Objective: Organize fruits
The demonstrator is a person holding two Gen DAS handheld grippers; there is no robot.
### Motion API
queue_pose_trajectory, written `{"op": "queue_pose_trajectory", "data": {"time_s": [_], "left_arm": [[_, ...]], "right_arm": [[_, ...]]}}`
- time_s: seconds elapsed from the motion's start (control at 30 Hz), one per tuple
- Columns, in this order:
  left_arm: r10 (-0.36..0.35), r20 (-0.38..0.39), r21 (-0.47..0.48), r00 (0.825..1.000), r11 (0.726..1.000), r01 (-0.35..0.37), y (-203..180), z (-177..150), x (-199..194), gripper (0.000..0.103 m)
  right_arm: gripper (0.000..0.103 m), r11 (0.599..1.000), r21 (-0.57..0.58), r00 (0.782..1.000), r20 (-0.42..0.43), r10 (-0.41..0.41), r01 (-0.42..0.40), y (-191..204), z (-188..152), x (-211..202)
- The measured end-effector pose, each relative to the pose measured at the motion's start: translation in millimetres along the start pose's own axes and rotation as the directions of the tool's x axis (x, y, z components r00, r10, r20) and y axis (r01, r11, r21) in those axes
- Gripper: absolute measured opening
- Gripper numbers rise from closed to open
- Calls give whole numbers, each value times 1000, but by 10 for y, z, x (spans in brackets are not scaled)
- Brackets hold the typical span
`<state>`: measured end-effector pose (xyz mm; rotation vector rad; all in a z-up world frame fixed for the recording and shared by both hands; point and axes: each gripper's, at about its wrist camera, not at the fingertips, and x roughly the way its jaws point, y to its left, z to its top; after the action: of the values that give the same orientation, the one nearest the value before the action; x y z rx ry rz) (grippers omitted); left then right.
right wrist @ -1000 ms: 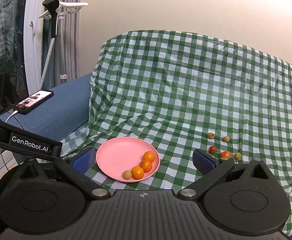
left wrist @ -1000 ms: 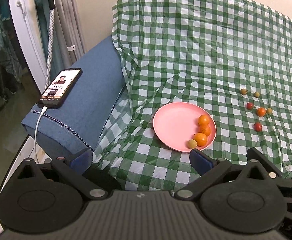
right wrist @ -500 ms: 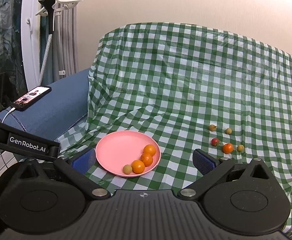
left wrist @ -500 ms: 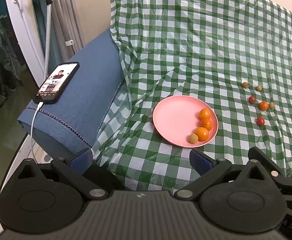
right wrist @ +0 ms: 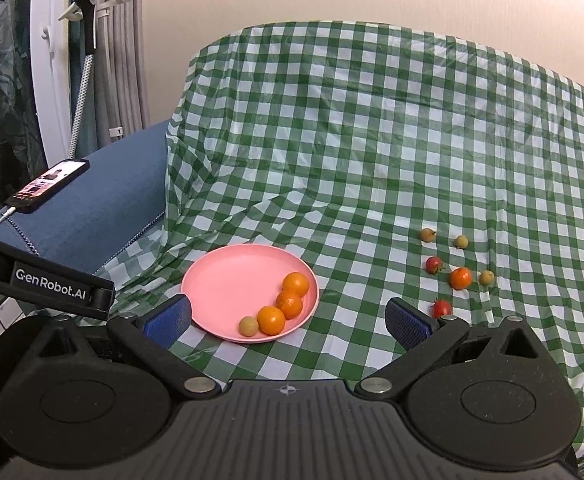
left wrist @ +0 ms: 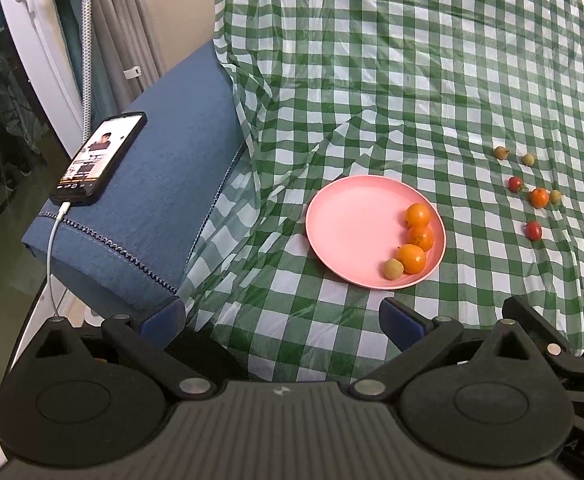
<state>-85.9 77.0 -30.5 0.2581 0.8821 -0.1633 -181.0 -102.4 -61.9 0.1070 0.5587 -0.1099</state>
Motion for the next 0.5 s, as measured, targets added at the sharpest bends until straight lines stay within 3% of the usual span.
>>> {"op": "queue_pose_trajectory", "data": {"time_s": [0.5], "left_arm": [[15,-79,81,997,997,-8,-431,267,395,103]], "right_arm": [[102,997,78,998,-67,-21,26,-483,-98,373]]}}
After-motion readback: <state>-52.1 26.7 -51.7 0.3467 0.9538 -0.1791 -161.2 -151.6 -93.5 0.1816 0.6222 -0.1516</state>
